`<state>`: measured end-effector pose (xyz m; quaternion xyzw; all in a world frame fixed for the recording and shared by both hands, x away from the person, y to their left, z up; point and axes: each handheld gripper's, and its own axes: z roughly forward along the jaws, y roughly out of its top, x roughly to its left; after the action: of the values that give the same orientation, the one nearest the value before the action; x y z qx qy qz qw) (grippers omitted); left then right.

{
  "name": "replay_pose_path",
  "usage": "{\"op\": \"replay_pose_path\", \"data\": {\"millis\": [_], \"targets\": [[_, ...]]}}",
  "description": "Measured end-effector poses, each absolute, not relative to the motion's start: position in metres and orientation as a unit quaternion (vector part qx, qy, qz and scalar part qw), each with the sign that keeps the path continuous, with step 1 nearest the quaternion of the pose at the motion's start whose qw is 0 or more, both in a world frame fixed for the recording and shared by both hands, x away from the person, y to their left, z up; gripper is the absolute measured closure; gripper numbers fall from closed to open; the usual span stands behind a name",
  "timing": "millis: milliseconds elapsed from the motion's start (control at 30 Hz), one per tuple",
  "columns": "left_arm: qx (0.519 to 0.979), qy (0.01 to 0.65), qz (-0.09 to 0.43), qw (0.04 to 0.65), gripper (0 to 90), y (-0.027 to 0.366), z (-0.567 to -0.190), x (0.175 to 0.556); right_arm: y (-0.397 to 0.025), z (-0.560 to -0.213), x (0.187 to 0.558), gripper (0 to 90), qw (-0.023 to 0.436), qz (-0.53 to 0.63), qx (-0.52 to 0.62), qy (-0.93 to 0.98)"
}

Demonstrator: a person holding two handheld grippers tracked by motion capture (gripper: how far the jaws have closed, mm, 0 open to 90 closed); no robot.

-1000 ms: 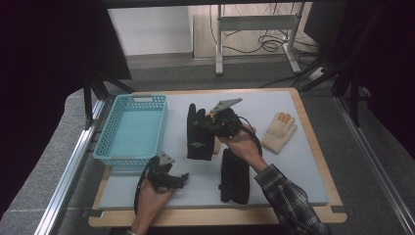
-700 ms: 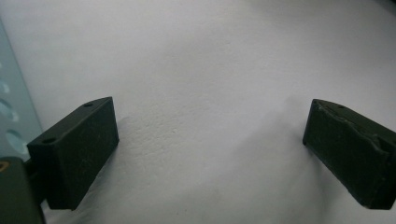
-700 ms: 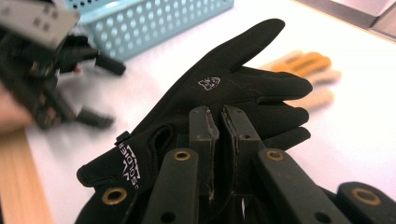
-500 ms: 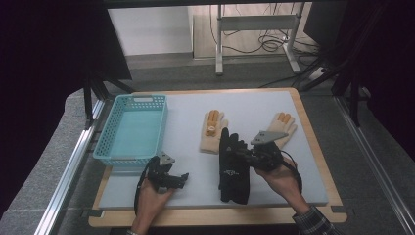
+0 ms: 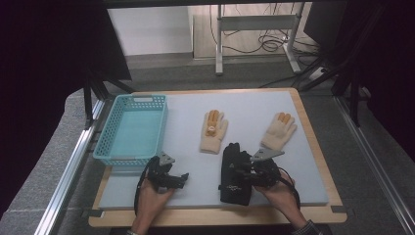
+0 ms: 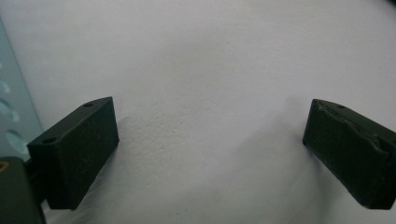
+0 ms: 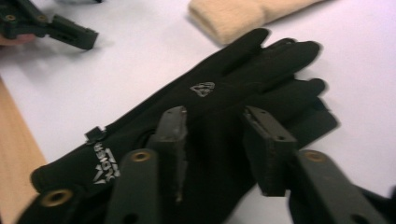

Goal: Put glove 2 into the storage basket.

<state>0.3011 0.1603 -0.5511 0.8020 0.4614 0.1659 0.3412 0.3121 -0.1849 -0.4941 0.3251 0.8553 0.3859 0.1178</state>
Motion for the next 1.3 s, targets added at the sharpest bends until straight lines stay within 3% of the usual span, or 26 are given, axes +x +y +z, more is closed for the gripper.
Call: {"op": "replay_pose_path", "data": {"millis": [67,167,300,367,467,867,1067,1300], "targets": [[0.802,0.461,0.166,0.341,3.6,0.16,-0.551,0.301,-0.191,-0.489,0.313,50.3,0.126,0.393,0.331,0.849],[0.802,0.461,0.166,0.341,3.6,0.16,-0.551,0.301,-0.204,-0.481,0.313,51.5,0.132,0.404,0.338,0.84],[0.802,0.462,0.166,0.341,3.6,0.16,-0.551,0.301,-0.213,-0.479,0.31,64.1,0.129,0.4,0.338,0.842],[0.802,0.462,0.166,0.341,3.6,0.16,-0.551,0.301,-0.221,-0.486,0.302,75.8,0.131,0.389,0.335,0.848],[0.802,0.462,0.166,0.341,3.6,0.16,-0.551,0.301,-0.227,-0.498,0.297,80.8,0.122,0.379,0.338,0.853],[0.804,0.458,0.163,0.343,4.7,0.164,-0.55,0.297,-0.208,-0.528,0.29,82.1,0.076,0.394,0.321,0.858],[0.808,0.456,0.161,0.337,1.7,0.171,-0.551,0.295,-0.175,-0.533,0.292,80.1,0.062,0.407,0.303,0.859],[0.809,0.453,0.161,0.34,4.0,0.172,-0.551,0.294,-0.141,-0.536,0.297,77.5,0.062,0.413,0.28,0.864]]}}
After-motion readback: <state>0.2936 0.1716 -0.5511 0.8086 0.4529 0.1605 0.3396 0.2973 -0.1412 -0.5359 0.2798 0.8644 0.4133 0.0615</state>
